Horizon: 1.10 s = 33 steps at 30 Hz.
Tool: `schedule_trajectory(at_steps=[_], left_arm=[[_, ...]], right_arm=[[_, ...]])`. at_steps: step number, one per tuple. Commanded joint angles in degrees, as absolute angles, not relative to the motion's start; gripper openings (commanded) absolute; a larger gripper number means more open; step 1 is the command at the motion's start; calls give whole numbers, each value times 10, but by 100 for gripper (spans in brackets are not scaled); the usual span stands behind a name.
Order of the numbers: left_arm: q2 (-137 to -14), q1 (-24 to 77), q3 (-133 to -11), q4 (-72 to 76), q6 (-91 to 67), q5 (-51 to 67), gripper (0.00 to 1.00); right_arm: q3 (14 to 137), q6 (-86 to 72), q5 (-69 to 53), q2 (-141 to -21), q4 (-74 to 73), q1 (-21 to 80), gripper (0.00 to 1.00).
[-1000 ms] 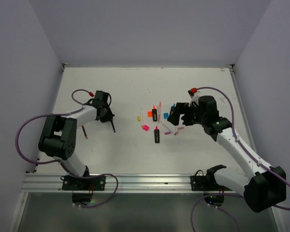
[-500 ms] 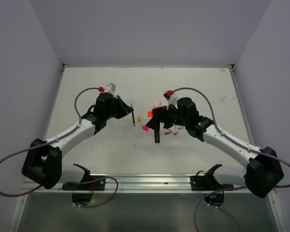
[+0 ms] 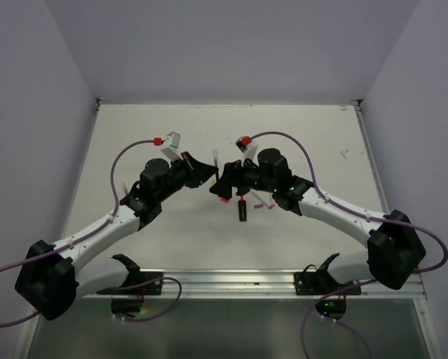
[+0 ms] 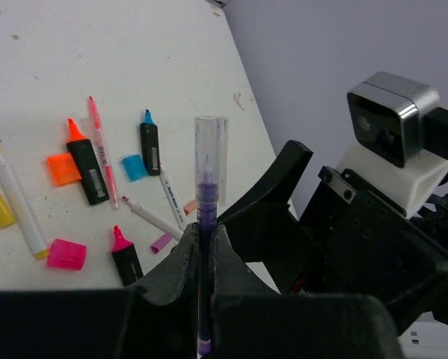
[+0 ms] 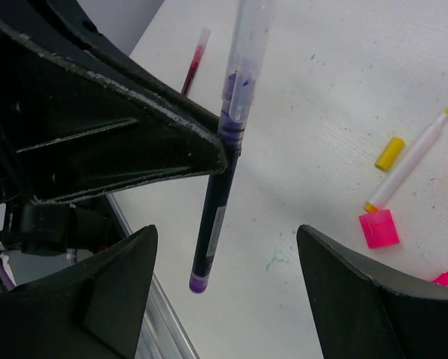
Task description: Open the pen caps
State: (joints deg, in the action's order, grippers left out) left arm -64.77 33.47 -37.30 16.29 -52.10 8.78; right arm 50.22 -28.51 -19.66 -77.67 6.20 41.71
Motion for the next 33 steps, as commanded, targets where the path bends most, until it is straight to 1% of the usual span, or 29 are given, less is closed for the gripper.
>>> schedule_trajectory(at_steps=[1, 5, 6, 7, 8, 11, 12, 13, 14, 15, 16, 17, 19, 20, 22, 23, 25, 28, 29, 33], left_arm=[[-619, 344, -358, 237, -524, 87, 0], [-605, 350, -345, 254, -523, 92, 0], [-603, 351, -338, 258, -523, 93, 0], [-597, 351, -336, 261, -524, 93, 0], [-595, 352, -332, 266, -524, 93, 0], [-586, 353, -326, 269, -524, 94, 0], [-584, 353, -324, 270, -521, 95, 0], [-581, 353, -325, 270, -520, 95, 0], [-578, 353, -325, 270, -519, 94, 0], [-577, 353, -326, 269, -514, 91, 1], [-574, 353, -327, 266, -512, 91, 4], [-572, 353, -331, 258, -506, 91, 16], [-566, 352, -336, 249, -483, 98, 32], [-562, 353, -337, 243, -477, 97, 46], [-551, 353, -338, 241, -453, 95, 58], [-548, 352, -339, 233, -444, 91, 69], [-541, 351, -349, 211, -417, 90, 78], [-546, 339, -378, 190, -388, 112, 84], [-548, 334, -381, 190, -383, 123, 84], [-569, 297, -398, 213, -385, 237, 84]], right_arm=[[532, -292, -205, -781, 110, 424, 78], [534, -292, -212, -784, 114, 425, 63], [534, -291, -214, -784, 114, 425, 56], [534, -291, -215, -783, 115, 426, 52], [534, -292, -215, -783, 115, 425, 45], [532, -292, -217, -778, 114, 425, 34], [531, -293, -218, -776, 113, 425, 25], [527, -292, -219, -775, 113, 425, 20], [526, -292, -223, -774, 113, 425, 8], [522, -292, -225, -772, 113, 425, 2], [521, -294, -227, -770, 113, 425, 0], [519, -294, -228, -768, 112, 425, 0], [511, -295, -227, -759, 111, 426, 0], [509, -296, -227, -755, 110, 425, 0], [502, -295, -227, -745, 104, 425, 0], [500, -295, -228, -744, 102, 425, 0], [494, -294, -239, -735, 98, 425, 0], [489, -287, -264, -723, 91, 426, 0], [488, -284, -272, -722, 89, 425, 0], [479, -278, -310, -713, 89, 425, 0]])
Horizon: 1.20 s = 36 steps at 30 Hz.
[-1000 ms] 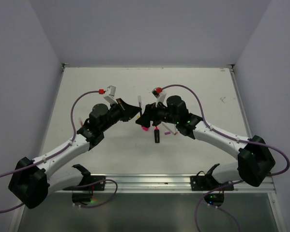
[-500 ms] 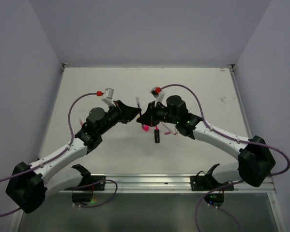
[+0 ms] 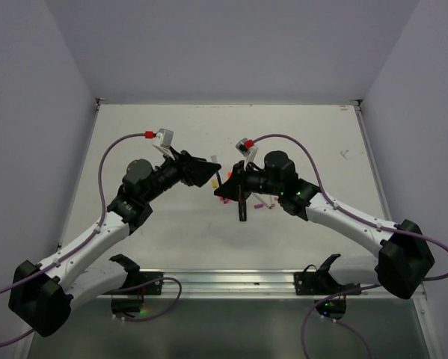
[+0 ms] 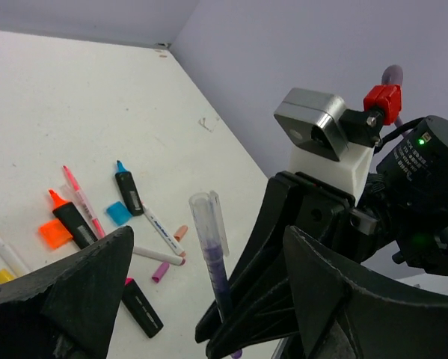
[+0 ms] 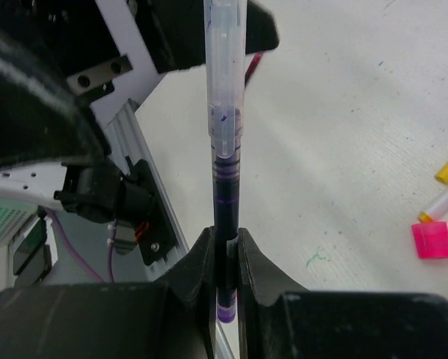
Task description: Open the pen caps
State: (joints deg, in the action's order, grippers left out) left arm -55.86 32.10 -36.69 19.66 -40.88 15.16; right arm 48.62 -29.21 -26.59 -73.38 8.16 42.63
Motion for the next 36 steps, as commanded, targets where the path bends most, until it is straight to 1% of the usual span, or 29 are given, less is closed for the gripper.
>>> schedule_trajectory(at_steps=[1, 2, 6, 11, 15, 16, 18, 20, 21, 24, 25, 26, 27, 31, 35, 36], left_arm=[[-578, 281, -400, 231, -388, 257, 83], [-583, 274, -403, 240, -394, 286, 82], [-606, 265, -419, 256, -403, 329, 78], [-635, 265, -421, 293, -420, 377, 68], [-638, 265, -420, 302, -428, 386, 59], [-638, 265, -421, 302, -428, 387, 54], [-637, 265, -419, 302, -429, 386, 49], [-637, 265, -418, 304, -432, 387, 37], [-635, 265, -417, 306, -433, 385, 26], [-633, 265, -416, 308, -439, 381, 11], [-632, 265, -417, 309, -440, 381, 4], [-632, 265, -417, 309, -444, 378, 1], [-631, 265, -416, 309, -446, 375, 0], [-618, 265, -412, 307, -455, 344, 0], [-590, 265, -406, 289, -447, 272, 0], [-577, 265, -404, 288, -446, 236, 0]], right_arm=[[479, -274, -315, -711, 90, 425, 0], [478, -273, -322, -708, 90, 425, 0], [484, -263, -337, -708, 86, 425, 0], [497, -259, -359, -718, 92, 425, 0], [501, -259, -366, -723, 98, 425, 0], [502, -259, -366, -725, 98, 425, 0], [502, -258, -368, -727, 99, 425, 0], [502, -258, -369, -729, 99, 425, 0], [502, -256, -371, -730, 99, 426, 0], [498, -253, -371, -731, 98, 425, 0], [497, -253, -370, -731, 99, 425, 0], [492, -253, -369, -730, 101, 425, 0], [489, -253, -367, -730, 104, 425, 0], [470, -250, -364, -724, 109, 425, 0], [448, -238, -357, -722, 104, 425, 0], [438, -235, -352, -721, 101, 425, 0]])
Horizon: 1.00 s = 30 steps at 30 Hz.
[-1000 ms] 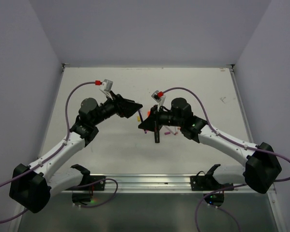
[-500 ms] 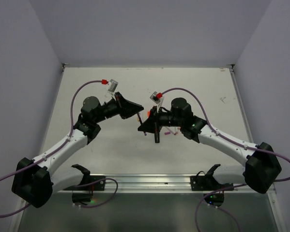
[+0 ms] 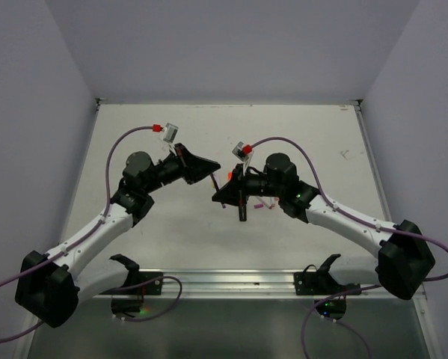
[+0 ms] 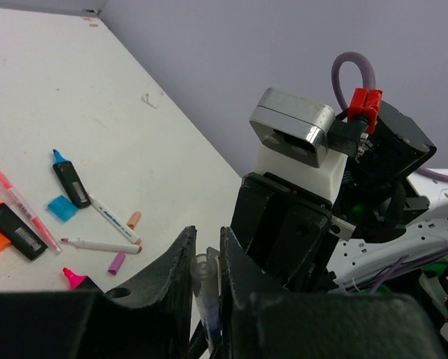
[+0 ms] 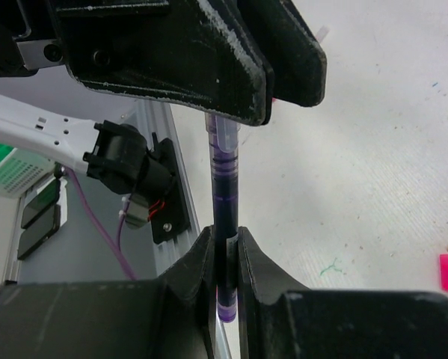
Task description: Open the pen caps
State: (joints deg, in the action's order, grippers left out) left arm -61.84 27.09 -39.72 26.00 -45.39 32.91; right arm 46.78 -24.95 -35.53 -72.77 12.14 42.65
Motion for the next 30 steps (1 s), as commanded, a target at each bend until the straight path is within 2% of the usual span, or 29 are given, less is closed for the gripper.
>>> schedule_trajectory(at_steps=[1, 8, 14, 21, 30], left_arm=[[-570, 265, -403, 286, -445, 216, 0], [-541, 265, -419, 257, -419, 54, 0], [-541, 265, -439, 246, -389, -11, 0], [-613, 265, -497, 70, -370, 18, 0], [-750, 272, -488, -70, -402, 111, 6]], right_arm=[[433, -232, -350, -721, 99, 425, 0], [384, -221, -336, -722, 105, 426, 0], [362, -223, -335, -729, 121, 426, 0], [373, -229, -223, -736, 59, 426, 0], [429, -252, -168, -799, 3, 426, 0]])
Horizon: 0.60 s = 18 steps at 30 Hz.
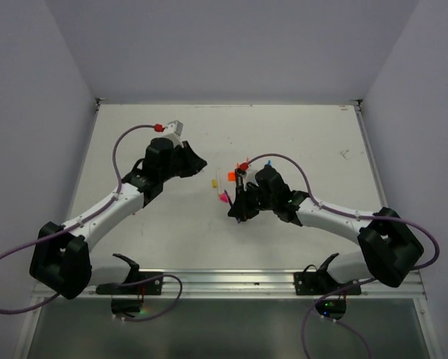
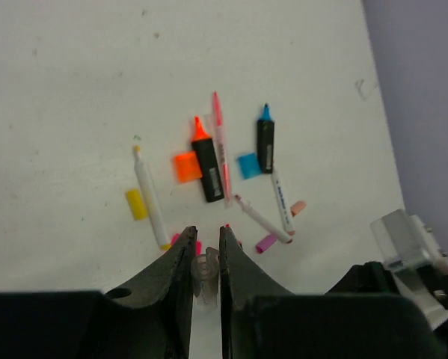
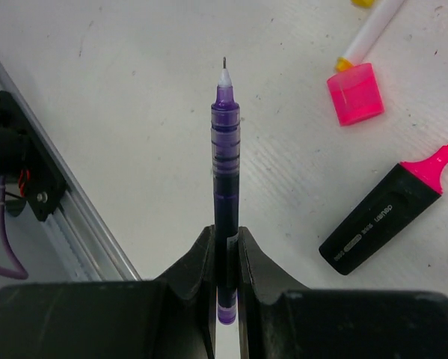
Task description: Open the pen caps
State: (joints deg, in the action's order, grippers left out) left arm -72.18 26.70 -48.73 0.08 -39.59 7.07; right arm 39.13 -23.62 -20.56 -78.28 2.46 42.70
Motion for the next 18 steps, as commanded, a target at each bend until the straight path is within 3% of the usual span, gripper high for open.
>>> schedule_trajectory(at_steps=[1, 8, 18], left_arm=[[-763, 277, -491, -79, -405, 112, 6], [-875, 336, -503, -104, -436, 120, 6], [-940, 377, -495, -84, -459, 132, 7]], right_arm=[[432, -258, -164, -814, 2, 426, 0], [450, -315, -160, -868, 2, 432, 0], [432, -352, -128, -891, -18, 442, 0]])
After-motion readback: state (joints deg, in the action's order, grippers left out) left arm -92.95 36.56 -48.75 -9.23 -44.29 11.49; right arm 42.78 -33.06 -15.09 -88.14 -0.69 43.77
